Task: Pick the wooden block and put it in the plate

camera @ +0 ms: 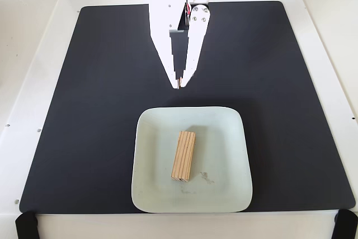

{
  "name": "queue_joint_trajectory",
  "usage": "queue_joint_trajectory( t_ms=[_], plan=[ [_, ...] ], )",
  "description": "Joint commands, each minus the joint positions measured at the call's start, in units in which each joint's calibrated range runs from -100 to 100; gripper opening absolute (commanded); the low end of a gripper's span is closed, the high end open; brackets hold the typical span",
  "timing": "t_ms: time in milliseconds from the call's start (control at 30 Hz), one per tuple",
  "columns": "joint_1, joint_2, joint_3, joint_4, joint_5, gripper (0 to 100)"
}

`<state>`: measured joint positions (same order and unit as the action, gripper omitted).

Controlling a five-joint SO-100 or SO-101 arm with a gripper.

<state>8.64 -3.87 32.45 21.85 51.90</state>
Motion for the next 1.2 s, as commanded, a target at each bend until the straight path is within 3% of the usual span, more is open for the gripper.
queue_joint_trajectory(
  t_ms=[0,500,967,1167],
  plan=[
    [-0.8,-14.2,12.6,-0.8,0.1,1],
    [-5.1,-71.6,67.2,0.1,0.3,1],
    [-6.1,-94.2,67.1,45.9,0.6,1],
    [-6.0,-94.7,67.1,56.7,0.4,1]
  ],
)
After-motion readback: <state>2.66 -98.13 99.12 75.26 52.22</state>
